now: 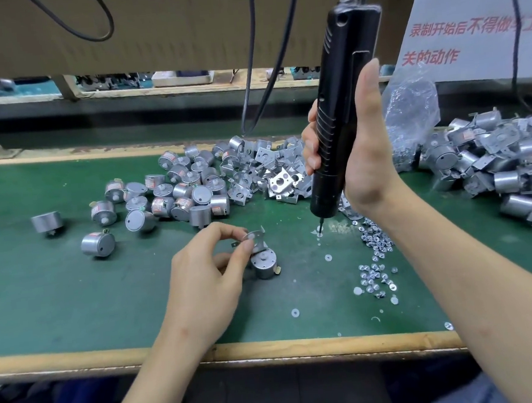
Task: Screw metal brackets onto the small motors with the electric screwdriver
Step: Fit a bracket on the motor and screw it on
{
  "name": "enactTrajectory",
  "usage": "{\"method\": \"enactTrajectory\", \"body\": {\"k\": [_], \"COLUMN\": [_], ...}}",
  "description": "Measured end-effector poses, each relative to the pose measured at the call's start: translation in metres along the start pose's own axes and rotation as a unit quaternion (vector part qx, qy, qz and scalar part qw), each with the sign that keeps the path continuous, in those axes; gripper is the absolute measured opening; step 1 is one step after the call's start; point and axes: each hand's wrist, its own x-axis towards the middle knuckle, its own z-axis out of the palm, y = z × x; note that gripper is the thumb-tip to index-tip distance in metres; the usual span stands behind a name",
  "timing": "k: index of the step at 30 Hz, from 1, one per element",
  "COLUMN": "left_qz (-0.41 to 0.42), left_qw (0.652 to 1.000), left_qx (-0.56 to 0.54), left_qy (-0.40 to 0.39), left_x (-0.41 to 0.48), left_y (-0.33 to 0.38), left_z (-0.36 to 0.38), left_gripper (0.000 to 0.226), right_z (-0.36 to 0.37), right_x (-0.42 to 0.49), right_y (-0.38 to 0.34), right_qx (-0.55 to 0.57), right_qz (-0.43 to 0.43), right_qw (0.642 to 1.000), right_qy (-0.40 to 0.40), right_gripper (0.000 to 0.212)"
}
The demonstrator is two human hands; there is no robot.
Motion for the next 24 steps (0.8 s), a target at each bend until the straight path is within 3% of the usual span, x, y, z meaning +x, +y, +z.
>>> {"method": "enactTrajectory", "body": {"k": [10,15,24], "left_qz": [0.019,0.026,0.043], "left_qw": [0.999,0.998,0.997], "left_qx": [-0.042,-0.046,-0.053], "left_qy": [-0.022,-0.046,-0.046], "left_x": [-0.002,-0.003,-0.004], "left_y": [-0.014,-0.012,-0.011], "left_z": [-0.001,-0.001,-0.002], "left_gripper": [0.028,0.012,0.017], "right_z": [0.018,0.026,0.035], "right_x": [-0.002,-0.005,-0.01], "right_y": [-0.009,-0.012,-0.016], "right_qx": [0.021,0.035,0.055], "right_qz": [0.001,-0.003,0.001], "right_qw": [1.0,0.998,0.997], "right_qy": [-0.024,-0.044,-0.055], "right_gripper": [0.063,0.064,0.064]}}
